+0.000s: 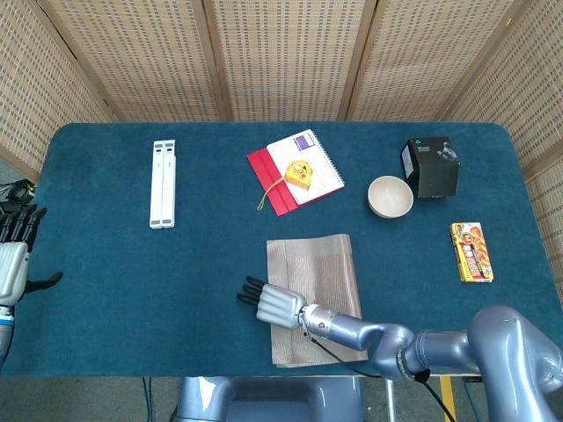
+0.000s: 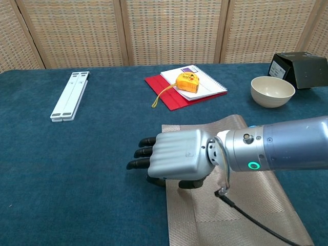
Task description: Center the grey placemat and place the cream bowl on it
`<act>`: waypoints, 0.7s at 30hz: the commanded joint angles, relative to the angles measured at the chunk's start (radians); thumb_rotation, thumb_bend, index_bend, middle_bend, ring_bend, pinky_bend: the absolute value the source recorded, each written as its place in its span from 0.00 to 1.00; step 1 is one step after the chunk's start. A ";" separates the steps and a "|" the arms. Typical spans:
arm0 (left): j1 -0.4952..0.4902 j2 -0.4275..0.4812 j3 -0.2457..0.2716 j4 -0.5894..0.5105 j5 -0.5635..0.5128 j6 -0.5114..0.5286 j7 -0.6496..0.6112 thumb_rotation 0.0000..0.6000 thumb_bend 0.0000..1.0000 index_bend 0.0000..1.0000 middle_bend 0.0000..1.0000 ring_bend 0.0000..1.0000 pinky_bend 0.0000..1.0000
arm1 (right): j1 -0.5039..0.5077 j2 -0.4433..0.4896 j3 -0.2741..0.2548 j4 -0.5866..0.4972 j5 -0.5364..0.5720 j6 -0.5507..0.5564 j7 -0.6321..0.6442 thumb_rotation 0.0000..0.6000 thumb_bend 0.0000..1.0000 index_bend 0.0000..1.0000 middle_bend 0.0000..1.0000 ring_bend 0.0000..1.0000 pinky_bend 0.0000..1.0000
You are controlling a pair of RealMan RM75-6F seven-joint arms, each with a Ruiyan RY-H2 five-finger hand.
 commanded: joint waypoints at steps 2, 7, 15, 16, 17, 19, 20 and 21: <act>0.002 0.001 0.001 -0.002 0.003 0.004 0.000 1.00 0.00 0.00 0.00 0.00 0.00 | -0.013 0.031 -0.005 -0.027 0.017 0.010 -0.023 1.00 0.59 0.57 0.00 0.00 0.00; 0.004 0.002 0.003 -0.006 0.008 0.008 -0.001 1.00 0.00 0.00 0.00 0.00 0.00 | -0.027 0.078 -0.018 -0.067 0.025 0.025 -0.051 1.00 0.59 0.58 0.00 0.00 0.00; 0.007 0.003 0.007 -0.011 0.018 0.014 -0.003 1.00 0.00 0.00 0.00 0.00 0.00 | -0.051 0.131 -0.036 -0.100 0.032 0.048 -0.055 1.00 0.60 0.63 0.00 0.00 0.00; 0.008 0.004 0.007 -0.012 0.019 0.015 -0.003 1.00 0.00 0.00 0.00 0.00 0.00 | -0.053 0.133 -0.039 -0.100 0.030 0.049 -0.051 1.00 0.60 0.64 0.00 0.00 0.00; 0.008 0.004 0.007 -0.013 0.020 0.017 -0.004 1.00 0.00 0.00 0.00 0.00 0.00 | -0.056 0.135 -0.043 -0.099 0.027 0.050 -0.044 1.00 0.60 0.66 0.00 0.00 0.00; 0.010 0.005 0.009 -0.014 0.023 0.019 -0.006 1.00 0.00 0.00 0.00 0.00 0.00 | -0.065 0.138 -0.050 -0.097 0.011 0.063 -0.021 1.00 0.60 0.67 0.00 0.00 0.00; 0.011 0.006 0.009 -0.014 0.025 0.019 -0.006 1.00 0.00 0.00 0.00 0.00 0.00 | -0.068 0.139 -0.052 -0.095 0.004 0.069 -0.008 1.00 0.60 0.68 0.00 0.00 0.00; 0.011 0.006 0.010 -0.014 0.026 0.020 -0.007 1.00 0.00 0.00 0.00 0.00 0.00 | -0.071 0.139 -0.054 -0.093 -0.004 0.074 0.005 1.00 0.60 0.68 0.00 0.00 0.00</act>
